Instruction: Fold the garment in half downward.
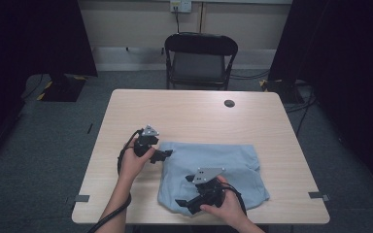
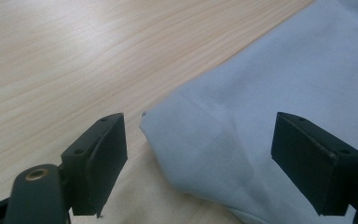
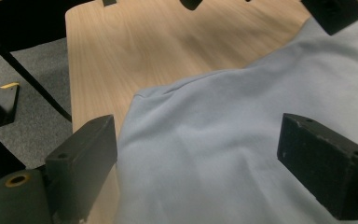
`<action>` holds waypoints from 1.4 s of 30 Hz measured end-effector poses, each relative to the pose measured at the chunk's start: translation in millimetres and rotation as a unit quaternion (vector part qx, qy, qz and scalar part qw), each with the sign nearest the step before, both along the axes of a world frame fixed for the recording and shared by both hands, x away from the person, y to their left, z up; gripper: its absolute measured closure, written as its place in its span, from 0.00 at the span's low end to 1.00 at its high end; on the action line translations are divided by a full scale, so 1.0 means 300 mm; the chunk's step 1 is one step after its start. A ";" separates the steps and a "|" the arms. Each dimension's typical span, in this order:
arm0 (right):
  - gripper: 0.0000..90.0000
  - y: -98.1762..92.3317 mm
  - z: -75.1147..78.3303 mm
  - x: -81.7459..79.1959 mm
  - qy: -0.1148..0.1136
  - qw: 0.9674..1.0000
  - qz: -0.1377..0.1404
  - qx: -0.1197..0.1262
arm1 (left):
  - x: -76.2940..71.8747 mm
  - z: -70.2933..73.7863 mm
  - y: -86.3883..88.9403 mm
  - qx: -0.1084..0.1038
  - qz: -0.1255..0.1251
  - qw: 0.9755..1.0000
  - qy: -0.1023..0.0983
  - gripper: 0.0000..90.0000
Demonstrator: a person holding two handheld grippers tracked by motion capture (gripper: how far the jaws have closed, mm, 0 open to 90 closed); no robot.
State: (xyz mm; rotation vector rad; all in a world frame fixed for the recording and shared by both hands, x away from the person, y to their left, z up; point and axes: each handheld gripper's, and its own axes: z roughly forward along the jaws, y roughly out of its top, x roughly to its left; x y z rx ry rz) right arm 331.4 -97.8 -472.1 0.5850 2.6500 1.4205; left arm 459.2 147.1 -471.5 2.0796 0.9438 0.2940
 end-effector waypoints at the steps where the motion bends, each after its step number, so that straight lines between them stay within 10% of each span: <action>1: 0.13 0.007 -0.001 0.001 0.001 1.000 0.002 -0.002 | 0.002 0.000 -0.001 0.002 -0.001 1.000 -0.002 0.20; 31: 0.24 0.198 -0.070 0.028 -0.005 0.998 0.018 -0.063 | 0.011 -0.014 -0.007 0.002 -0.002 1.000 0.001 0.20; 38: 0.32 0.210 -0.086 0.008 -0.035 0.996 0.013 -0.085 | 0.022 -0.021 0.007 0.006 0.009 1.000 0.004 0.20; 42: 0.55 0.205 -0.090 0.001 -0.046 0.996 0.006 -0.071 | 0.026 -0.026 0.010 0.013 0.011 1.000 0.003 0.20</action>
